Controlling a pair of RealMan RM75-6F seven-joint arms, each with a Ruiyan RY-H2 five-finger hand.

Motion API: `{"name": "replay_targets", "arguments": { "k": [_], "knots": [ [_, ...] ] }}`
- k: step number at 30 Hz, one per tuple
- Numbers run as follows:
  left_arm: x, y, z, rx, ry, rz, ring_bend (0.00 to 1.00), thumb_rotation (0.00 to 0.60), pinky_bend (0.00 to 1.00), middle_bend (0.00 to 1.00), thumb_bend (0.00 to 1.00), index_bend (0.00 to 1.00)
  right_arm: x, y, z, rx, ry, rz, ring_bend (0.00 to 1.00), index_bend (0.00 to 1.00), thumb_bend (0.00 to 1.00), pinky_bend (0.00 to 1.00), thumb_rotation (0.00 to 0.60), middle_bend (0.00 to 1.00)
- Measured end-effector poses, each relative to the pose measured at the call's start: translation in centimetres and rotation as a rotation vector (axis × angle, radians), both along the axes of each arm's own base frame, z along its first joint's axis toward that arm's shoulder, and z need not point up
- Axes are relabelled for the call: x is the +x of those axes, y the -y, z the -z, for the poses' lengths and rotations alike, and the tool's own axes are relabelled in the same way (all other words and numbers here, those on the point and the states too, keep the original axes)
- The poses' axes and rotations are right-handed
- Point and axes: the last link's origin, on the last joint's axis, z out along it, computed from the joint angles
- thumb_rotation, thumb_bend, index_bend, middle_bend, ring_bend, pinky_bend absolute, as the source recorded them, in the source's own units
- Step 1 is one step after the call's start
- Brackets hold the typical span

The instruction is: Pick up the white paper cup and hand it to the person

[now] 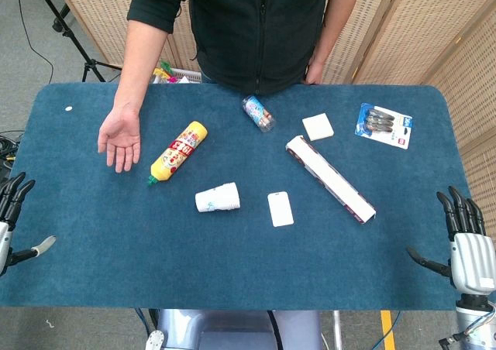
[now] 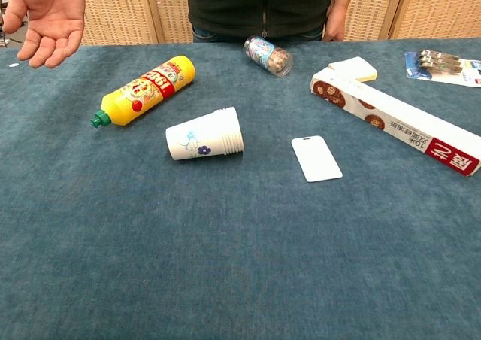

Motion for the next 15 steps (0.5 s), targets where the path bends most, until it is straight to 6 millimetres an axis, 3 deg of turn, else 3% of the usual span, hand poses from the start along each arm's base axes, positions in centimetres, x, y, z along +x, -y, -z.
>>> {"name": "replay_targets", "arguments": {
  "k": [9, 15],
  "knots": [
    [1.1, -1.0, 1.8, -0.086, 0.024, 0.025, 0.0, 0.6, 0.09, 0.0, 0.0, 0.07, -0.2, 0.1, -0.3, -0.006, 0.009, 0.008, 0.0, 0.0, 0.0, 0.0, 0.6, 0.0],
    [4.1, -2.6, 4.7, -0.22, 0.051, 0.048, 0.0, 0.6, 0.09, 0.0, 0.0, 0.07, -0.1, 0.1, -0.3, -0.004, 0.012, 0.007, 0.0, 0.0, 0.0, 0.0, 0.6, 0.0]
  ]
}}
